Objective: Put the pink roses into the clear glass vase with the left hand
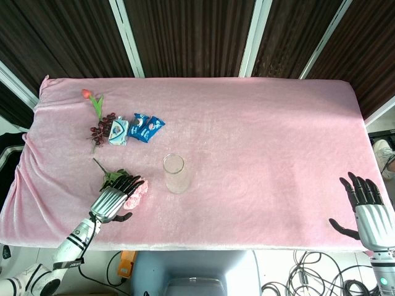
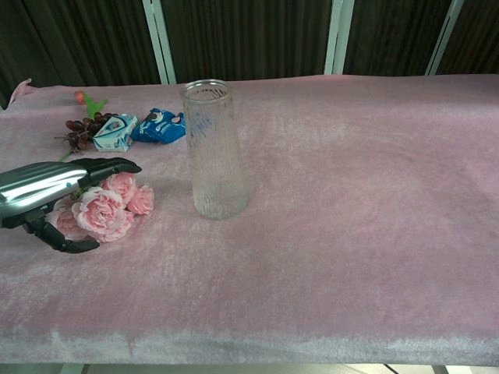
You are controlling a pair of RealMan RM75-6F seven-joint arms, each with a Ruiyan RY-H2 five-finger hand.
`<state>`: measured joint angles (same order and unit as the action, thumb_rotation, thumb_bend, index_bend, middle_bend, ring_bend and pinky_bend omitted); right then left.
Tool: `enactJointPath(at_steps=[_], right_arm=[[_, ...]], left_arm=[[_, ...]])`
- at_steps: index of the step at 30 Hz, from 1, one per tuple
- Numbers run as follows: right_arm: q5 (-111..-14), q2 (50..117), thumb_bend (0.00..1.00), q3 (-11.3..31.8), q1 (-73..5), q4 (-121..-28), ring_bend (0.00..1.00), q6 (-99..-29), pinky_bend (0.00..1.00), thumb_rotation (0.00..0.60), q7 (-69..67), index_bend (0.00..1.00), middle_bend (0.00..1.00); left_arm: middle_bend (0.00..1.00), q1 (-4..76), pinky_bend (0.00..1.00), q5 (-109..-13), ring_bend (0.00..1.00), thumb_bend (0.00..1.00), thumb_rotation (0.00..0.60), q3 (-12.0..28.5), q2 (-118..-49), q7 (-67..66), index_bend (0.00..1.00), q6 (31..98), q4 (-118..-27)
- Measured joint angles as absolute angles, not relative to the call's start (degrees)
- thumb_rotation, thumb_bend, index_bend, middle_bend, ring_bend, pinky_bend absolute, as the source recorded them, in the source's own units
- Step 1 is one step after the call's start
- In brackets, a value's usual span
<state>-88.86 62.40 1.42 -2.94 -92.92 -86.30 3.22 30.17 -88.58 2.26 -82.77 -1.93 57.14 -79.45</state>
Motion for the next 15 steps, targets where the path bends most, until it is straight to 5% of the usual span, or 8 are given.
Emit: enactJointPath(at_steps=[11, 13, 15], right_arm=[[-88.8, 62.6, 0.29, 1.5, -3.2, -93.2, 0.00, -85.7, 0.00, 0.600, 3.8, 0.00, 0.00], [-88.7, 62.6, 0.29, 1.5, -3.2, -93.2, 0.00, -85.5, 0.00, 0.600, 3.9, 0.00, 0.00], [-88.7, 62.5, 0.29, 1.5, -3.2, -93.2, 0.00, -85.6, 0.00, 0.600, 3.7, 0.00, 0.00]], left_arm=[[0.01, 31.8, 0.02, -87.4, 0.00, 0.24, 0.600, 2.6, -86.0, -1.4, 0.00, 56.6, -73.7], [0.06, 32.1, 0.07, -87.2, 0.04, 0.25, 0.600, 2.7, -87.0, -1.0, 0.05, 56.6, -71.9], [0.17, 32.5, 0.16, -87.0, 0.16, 0.25, 0.600, 2.8, -88.0, 0.1, 0.20, 56.3, -70.3]])
